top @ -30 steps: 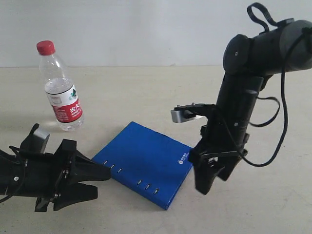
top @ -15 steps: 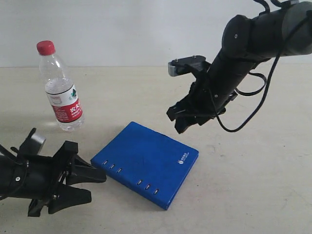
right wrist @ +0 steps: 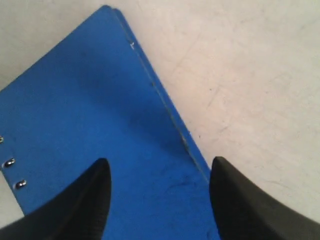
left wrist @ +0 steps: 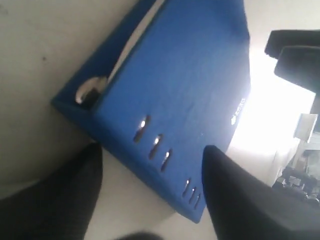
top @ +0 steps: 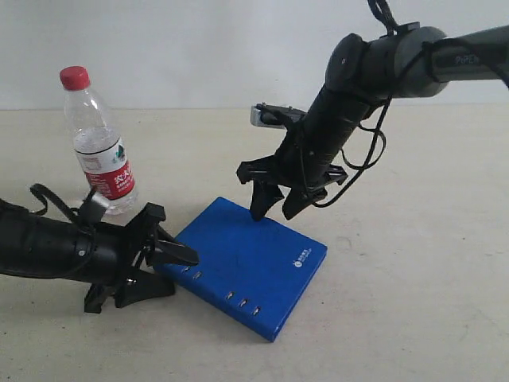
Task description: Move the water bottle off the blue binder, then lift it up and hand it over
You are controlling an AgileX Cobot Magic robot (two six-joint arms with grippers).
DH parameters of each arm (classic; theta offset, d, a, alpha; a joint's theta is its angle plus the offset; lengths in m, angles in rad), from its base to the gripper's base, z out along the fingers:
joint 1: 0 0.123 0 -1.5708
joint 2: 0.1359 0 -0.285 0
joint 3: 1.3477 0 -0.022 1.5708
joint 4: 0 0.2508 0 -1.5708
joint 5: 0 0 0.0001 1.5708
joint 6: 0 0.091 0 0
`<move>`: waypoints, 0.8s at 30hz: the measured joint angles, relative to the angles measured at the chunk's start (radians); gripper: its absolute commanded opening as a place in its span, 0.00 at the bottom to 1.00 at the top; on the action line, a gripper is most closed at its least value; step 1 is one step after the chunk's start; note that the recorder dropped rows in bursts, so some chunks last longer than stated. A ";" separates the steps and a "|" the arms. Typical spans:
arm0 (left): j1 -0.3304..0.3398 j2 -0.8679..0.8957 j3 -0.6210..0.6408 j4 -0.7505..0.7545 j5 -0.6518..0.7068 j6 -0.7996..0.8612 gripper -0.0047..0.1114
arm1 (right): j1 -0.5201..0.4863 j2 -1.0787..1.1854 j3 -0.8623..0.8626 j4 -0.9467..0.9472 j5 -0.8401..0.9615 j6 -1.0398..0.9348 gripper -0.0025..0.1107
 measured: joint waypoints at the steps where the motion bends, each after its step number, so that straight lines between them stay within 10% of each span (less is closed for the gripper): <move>1: -0.014 0.011 -0.013 -0.003 0.007 0.000 0.53 | -0.007 0.013 -0.001 0.010 0.020 0.000 0.47; 14: -0.050 0.081 -0.215 -0.002 0.098 0.056 0.53 | -0.030 0.044 -0.006 0.234 0.242 -0.356 0.47; 24: -0.052 0.081 -0.219 -0.005 0.042 0.024 0.53 | -0.113 0.006 -0.055 0.009 0.244 -0.293 0.47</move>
